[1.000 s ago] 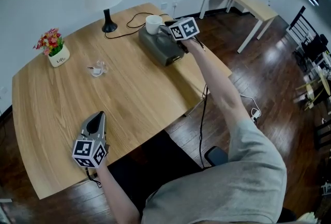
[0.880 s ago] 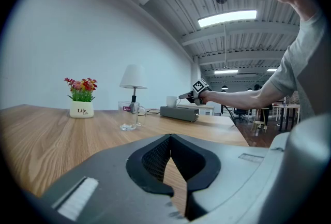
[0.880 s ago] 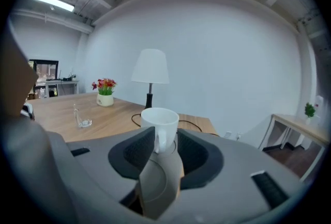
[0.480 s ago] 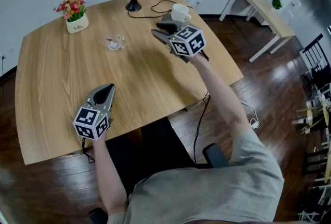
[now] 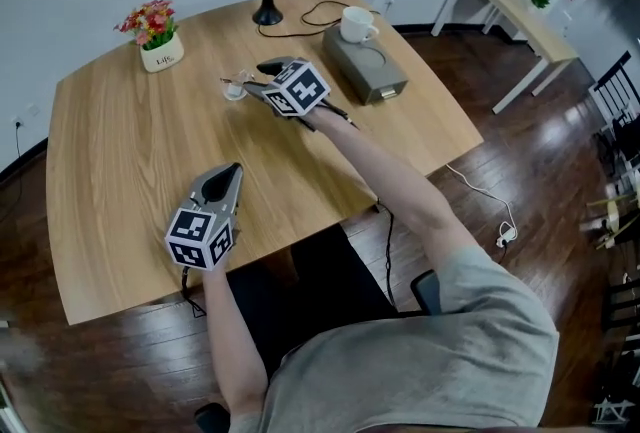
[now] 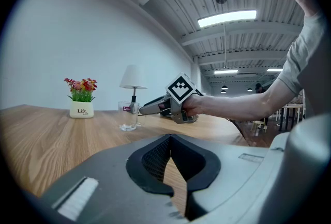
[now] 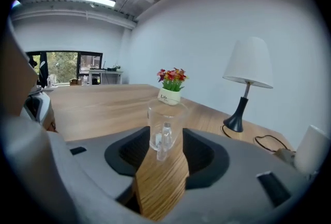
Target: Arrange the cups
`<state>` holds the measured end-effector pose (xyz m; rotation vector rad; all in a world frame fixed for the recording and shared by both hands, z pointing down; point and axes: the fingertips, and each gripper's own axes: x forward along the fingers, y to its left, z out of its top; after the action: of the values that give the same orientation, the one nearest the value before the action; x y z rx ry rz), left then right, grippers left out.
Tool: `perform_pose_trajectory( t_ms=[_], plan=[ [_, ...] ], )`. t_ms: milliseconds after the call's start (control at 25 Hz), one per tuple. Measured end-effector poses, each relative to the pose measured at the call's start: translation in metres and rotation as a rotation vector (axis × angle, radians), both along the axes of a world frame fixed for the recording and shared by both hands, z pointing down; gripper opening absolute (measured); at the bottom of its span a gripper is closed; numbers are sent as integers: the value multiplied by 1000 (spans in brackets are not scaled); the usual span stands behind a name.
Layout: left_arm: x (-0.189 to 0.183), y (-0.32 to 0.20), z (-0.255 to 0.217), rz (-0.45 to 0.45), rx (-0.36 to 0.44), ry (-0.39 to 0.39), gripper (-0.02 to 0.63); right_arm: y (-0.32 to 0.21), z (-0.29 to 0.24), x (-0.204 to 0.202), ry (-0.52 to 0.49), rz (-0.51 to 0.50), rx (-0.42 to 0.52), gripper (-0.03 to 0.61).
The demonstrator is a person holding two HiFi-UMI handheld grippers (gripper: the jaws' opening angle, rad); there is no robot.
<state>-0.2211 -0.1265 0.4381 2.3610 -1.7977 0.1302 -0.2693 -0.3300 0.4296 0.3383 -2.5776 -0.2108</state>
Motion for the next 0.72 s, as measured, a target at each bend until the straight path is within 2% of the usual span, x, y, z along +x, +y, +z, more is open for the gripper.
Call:
perform_pose_trajectory(
  t_ms=[80, 240, 320, 480, 720],
  plan=[
    [0, 0, 1, -1, -1, 1, 3, -8, 6, -5, 5, 15, -28, 161],
    [-1, 0, 0, 0, 1, -1, 3, -8, 12, -11, -2, -20, -82, 128],
    [-1, 0, 0, 0, 2, -3, 3, -6, 10, -13, -8, -33, -84, 63],
    [-1, -1, 1, 0, 1, -2, 3, -4, 7, -11, -43, -50, -110, 58],
    [0, 1, 0, 0, 0, -2, 3, 6, 0, 11, -95, -63, -95, 60]
  ],
)
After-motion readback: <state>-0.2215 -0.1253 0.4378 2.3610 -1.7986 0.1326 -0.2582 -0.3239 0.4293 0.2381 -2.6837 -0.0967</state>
